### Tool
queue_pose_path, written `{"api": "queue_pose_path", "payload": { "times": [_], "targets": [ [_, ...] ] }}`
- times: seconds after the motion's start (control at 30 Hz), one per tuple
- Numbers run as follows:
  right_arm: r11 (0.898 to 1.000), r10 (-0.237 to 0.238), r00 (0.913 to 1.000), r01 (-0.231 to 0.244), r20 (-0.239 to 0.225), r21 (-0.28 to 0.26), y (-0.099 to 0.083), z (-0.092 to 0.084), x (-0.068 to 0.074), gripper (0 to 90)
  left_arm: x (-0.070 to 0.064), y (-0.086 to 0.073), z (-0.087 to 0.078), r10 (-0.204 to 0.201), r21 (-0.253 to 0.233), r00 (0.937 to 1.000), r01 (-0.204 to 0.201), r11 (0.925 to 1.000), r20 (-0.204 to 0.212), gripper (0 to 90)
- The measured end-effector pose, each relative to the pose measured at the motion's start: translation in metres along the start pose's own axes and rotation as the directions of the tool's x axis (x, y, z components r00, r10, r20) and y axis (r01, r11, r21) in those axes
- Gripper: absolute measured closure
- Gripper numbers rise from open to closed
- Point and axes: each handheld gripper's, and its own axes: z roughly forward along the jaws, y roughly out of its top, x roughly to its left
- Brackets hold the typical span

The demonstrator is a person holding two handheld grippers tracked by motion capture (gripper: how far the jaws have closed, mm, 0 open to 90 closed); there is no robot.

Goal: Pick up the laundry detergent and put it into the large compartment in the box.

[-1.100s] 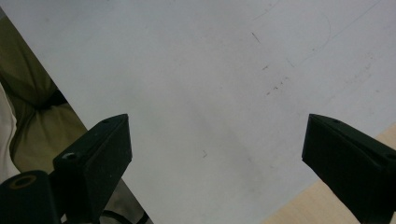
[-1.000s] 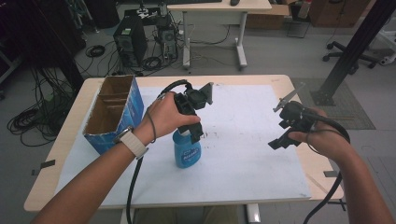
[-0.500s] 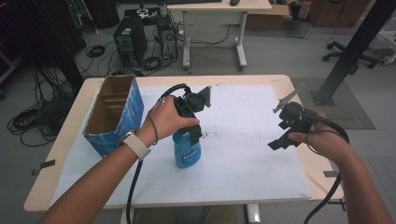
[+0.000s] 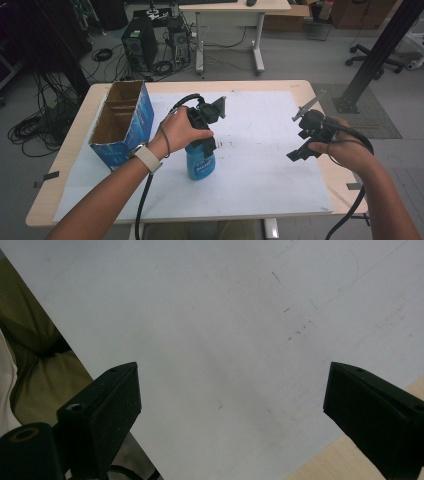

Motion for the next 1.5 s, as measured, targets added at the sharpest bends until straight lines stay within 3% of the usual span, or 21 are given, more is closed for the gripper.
{"api": "queue_pose_path", "payload": {
  "times": [0.63,1.1,1.5],
  "targets": [
    [1.0,0.002,1.0,-0.002,-0.005,0.001,-0.001,0.0025,-0.0008,8.5,0.0,-0.0013,0.008,-0.024,0.013,0.9996,0.023,0.9996,0.014,20.8],
    [1.0,0.002,1.0,-0.002,-0.007,0.002,-0.0015,0.0034,-0.0009,8.5,0.0003,-0.0024,0.0071,-0.034,-0.001,0.9993,0.034,0.9994,0.016,34.4],
    [1.0,0.003,1.0,-0.003,-0.009,0.002,-0.0023,0.0041,-0.0008,8.5,-0.0005,-0.0029,0.0065,-0.041,-0.003,0.9991,0.041,0.9991,0.002,36.8]
  ]
}}
